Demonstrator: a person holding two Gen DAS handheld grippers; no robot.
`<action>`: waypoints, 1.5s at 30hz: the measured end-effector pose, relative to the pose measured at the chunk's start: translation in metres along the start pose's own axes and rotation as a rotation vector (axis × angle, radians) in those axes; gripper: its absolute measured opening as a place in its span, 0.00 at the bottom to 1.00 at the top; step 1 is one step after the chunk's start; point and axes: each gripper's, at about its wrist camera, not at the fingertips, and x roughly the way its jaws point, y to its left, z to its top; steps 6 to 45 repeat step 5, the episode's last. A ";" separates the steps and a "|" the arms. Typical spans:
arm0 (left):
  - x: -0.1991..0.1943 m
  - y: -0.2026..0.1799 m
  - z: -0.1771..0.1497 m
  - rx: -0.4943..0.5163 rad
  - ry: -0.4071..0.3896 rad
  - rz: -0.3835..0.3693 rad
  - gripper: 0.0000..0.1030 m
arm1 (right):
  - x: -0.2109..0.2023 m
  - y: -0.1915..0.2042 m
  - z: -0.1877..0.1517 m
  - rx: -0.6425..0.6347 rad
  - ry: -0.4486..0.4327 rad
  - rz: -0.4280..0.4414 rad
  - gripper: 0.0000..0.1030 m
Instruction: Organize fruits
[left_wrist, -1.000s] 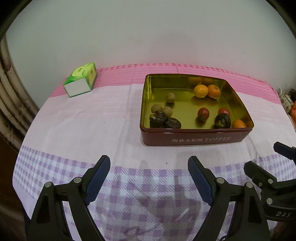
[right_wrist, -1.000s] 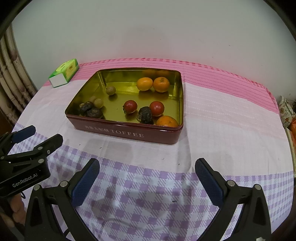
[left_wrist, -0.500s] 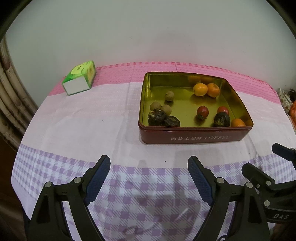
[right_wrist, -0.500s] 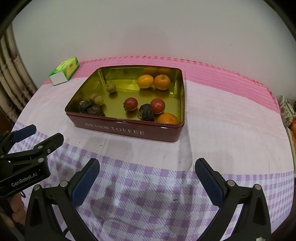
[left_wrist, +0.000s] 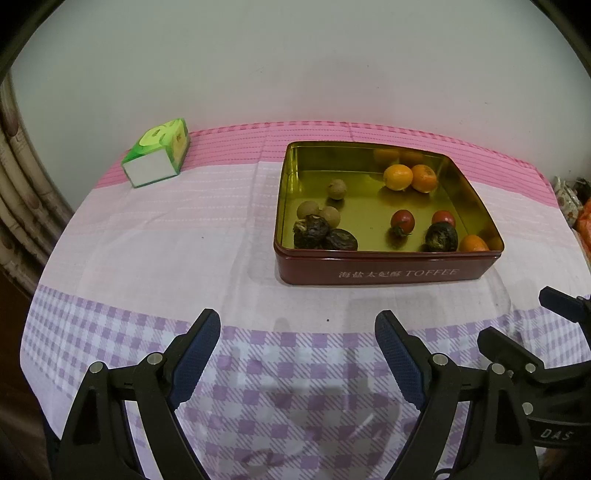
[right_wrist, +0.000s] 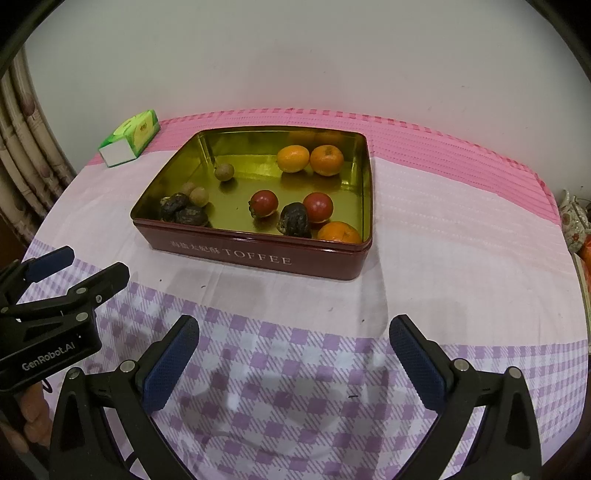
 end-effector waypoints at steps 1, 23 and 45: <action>0.000 0.000 0.000 0.000 -0.001 0.000 0.83 | 0.000 0.000 0.000 0.000 0.000 0.000 0.99; 0.000 -0.001 0.000 -0.001 0.004 -0.004 0.83 | 0.000 0.000 0.000 -0.001 -0.001 0.000 0.99; 0.000 -0.001 0.000 -0.001 0.004 -0.004 0.83 | 0.000 0.000 0.000 -0.001 -0.001 0.000 0.99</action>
